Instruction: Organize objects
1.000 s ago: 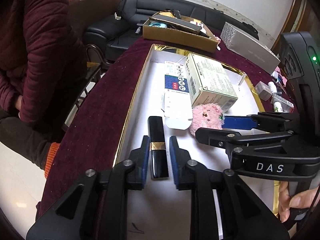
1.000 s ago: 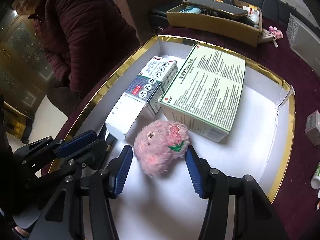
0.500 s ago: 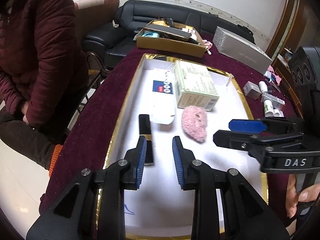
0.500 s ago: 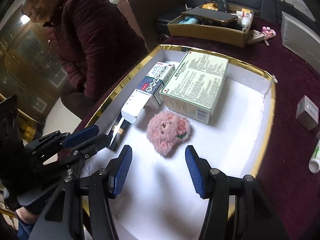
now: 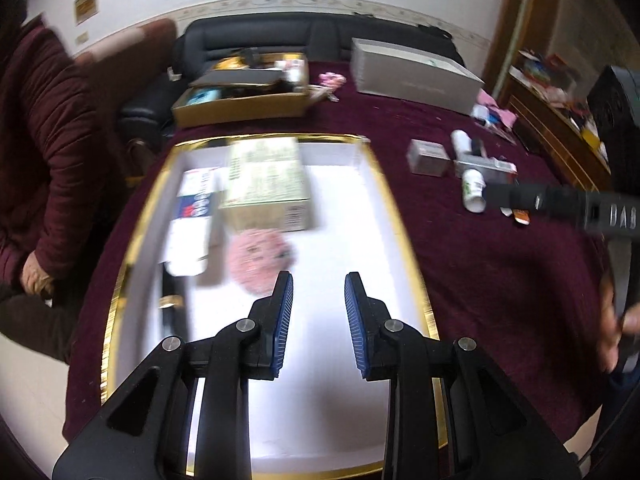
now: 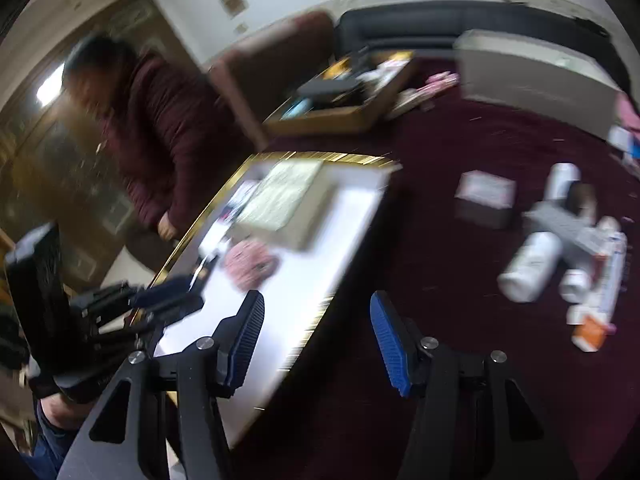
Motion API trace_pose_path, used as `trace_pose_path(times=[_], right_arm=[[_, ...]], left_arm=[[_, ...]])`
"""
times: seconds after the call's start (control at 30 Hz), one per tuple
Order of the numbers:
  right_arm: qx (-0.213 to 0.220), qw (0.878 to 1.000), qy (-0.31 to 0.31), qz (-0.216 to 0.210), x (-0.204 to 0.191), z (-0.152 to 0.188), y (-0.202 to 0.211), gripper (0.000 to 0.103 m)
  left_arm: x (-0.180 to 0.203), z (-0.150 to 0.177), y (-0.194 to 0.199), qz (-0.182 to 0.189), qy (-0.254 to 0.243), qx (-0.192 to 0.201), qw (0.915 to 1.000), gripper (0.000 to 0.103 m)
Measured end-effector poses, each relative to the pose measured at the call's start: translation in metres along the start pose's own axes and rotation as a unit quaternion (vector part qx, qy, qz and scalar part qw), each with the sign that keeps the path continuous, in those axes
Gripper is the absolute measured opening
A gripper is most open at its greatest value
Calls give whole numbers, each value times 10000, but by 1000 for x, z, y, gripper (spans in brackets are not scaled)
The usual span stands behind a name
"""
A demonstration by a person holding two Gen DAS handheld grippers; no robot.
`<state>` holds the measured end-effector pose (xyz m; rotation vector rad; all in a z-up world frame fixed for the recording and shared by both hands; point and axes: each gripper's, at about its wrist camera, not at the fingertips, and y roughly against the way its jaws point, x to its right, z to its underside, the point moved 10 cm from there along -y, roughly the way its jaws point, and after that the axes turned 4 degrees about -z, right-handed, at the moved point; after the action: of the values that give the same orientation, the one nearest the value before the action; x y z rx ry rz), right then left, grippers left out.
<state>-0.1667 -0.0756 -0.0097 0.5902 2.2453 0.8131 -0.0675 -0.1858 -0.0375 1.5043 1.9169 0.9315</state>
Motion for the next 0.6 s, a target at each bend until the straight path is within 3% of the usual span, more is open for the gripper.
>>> trace_pose_path(times=[0.1, 0.33, 0.43, 0.57, 0.6], right_arm=[[230, 9990, -384, 68, 40, -8, 21, 63], [469, 9949, -866, 224, 107, -13, 48, 63], [728, 9915, -941, 528, 137, -17, 61, 63], [1299, 9781, -1065, 1225, 192, -16, 80, 64], [1362, 9752, -1164, 1300, 207, -13, 81, 64]], left_arm=[[27, -6, -7, 79, -165, -37, 9998, 26], [85, -23, -28, 270, -462, -190, 9984, 26], [107, -38, -41, 483, -345, -299, 9978, 26], [131, -68, -63, 689, -122, -432, 9966, 26], [138, -77, -71, 749, -76, -489, 9960, 31]])
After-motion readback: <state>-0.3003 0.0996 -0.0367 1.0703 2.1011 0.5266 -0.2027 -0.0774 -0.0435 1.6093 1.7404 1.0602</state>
